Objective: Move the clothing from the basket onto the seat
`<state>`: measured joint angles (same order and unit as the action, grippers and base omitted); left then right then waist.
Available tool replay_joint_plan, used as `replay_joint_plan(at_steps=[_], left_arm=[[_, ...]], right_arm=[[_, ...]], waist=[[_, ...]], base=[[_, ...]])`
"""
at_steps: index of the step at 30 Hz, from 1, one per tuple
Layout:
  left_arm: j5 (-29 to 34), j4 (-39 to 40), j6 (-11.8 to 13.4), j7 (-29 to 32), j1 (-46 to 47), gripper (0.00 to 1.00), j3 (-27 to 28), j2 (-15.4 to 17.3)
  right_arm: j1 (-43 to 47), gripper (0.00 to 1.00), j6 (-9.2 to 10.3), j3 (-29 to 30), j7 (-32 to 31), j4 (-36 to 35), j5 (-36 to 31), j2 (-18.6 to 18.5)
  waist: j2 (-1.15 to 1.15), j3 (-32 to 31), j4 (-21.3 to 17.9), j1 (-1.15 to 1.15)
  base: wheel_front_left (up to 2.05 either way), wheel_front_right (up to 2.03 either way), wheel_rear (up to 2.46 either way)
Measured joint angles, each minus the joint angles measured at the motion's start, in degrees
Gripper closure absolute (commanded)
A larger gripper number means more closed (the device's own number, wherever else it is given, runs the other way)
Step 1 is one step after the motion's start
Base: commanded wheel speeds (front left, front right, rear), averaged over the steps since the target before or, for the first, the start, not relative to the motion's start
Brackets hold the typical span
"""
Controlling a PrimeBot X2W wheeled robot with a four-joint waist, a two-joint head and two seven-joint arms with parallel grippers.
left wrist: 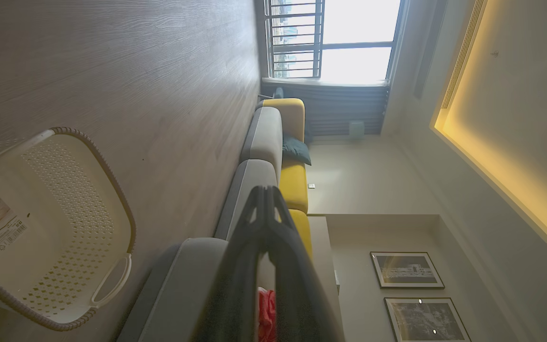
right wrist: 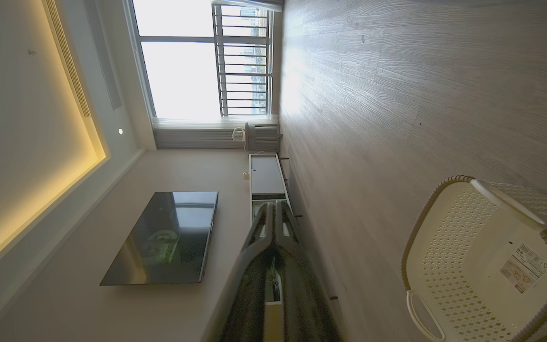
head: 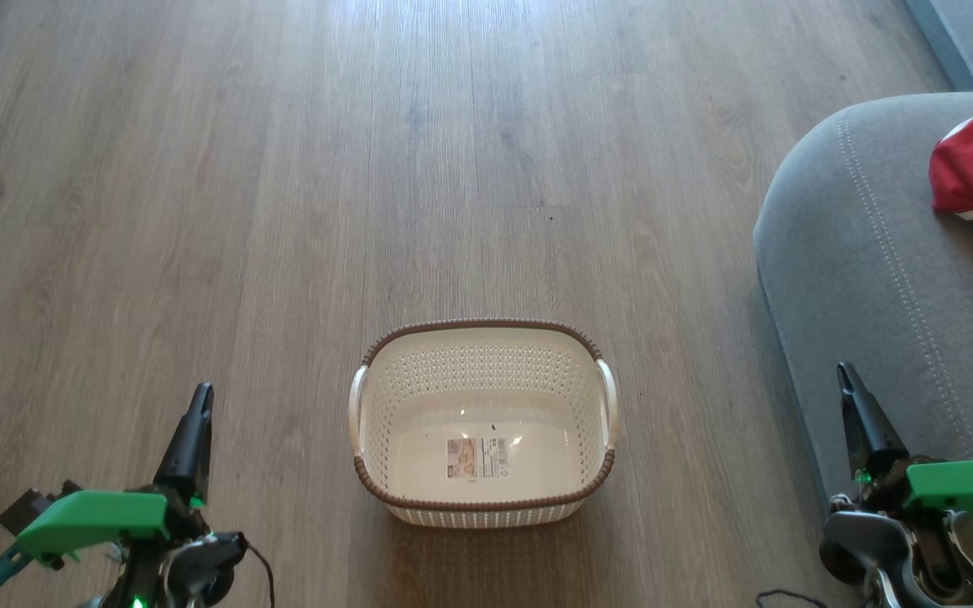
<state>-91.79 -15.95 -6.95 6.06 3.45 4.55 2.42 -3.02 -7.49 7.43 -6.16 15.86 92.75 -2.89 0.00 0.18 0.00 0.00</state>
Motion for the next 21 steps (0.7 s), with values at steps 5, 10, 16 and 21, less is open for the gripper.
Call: replay_joint_plan(at_steps=[5, 10, 16, 21], left_arm=[[0.0, 0.0, 0.0, 0.0, 0.0, 1.00, 0.0, 0.0], [0.0, 0.0, 0.0, 0.0, 0.0, 1.00, 0.0, 0.0], [0.0, 0.0, 0.0, 0.0, 0.0, 1.00, 0.0, 0.0], [0.0, 0.0, 0.0, 0.0, 0.0, 1.00, 0.0, 0.0]], right_arm=[[0.0, 1.00, 0.00, 0.0, 0.0, 0.0, 0.0, 0.0], [0.0, 1.00, 0.00, 0.0, 0.0, 0.0, 0.0, 0.0], [0.0, 1.00, 0.00, 0.0, 0.0, 0.0, 0.0, 0.0], [0.0, 1.00, 0.00, 0.0, 0.0, 0.0, 0.0, 0.0]], waist=[[0.00, 0.0, 0.0, 0.00], [0.00, 0.0, 0.0, 0.00], [0.00, 0.0, 0.0, 0.00], [0.00, 0.0, 0.0, 0.00]], base=[[0.00, 0.00, 0.00], [0.00, 0.00, 0.00], [0.00, 0.00, 0.00], [0.00, 0.00, 0.00]])
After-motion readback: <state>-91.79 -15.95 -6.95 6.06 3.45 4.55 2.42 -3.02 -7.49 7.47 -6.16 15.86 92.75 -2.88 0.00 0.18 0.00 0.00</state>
